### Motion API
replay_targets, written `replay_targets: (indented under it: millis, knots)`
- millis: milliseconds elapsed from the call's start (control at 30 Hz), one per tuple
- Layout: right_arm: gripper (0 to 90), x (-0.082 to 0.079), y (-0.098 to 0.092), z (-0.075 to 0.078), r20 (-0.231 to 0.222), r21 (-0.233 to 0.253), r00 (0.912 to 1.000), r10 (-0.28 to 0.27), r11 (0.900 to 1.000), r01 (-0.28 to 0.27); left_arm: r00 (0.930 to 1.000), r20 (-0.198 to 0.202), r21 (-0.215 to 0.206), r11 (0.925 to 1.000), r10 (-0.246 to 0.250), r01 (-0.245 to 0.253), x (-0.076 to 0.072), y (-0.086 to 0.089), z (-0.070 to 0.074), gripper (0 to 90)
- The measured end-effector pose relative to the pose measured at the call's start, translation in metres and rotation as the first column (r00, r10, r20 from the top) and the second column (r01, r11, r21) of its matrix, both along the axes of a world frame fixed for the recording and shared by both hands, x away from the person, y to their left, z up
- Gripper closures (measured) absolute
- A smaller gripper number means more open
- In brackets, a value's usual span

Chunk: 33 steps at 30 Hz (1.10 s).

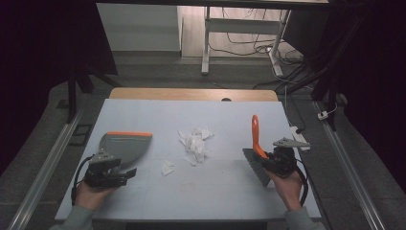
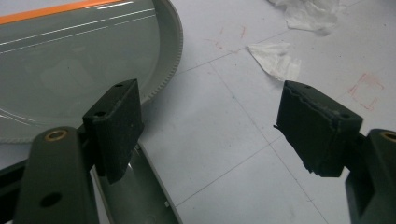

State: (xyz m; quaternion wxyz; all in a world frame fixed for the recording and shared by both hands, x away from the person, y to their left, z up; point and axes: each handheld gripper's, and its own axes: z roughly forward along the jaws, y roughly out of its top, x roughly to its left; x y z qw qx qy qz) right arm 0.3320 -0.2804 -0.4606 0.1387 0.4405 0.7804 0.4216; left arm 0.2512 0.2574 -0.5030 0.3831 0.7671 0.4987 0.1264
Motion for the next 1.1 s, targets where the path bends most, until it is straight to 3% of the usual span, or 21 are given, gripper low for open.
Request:
replay_targets:
  millis: [1100]
  knots:
    - [70.3, -0.0008, -0.0006, -0.0004, 0.003, -0.003, 1.0, -0.005, 1.0, 0.005, 0.9999, -0.006, 0.012, 0.9998, 0.016, -0.016, -0.0003, 0.0003, 0.0047, 23.4]
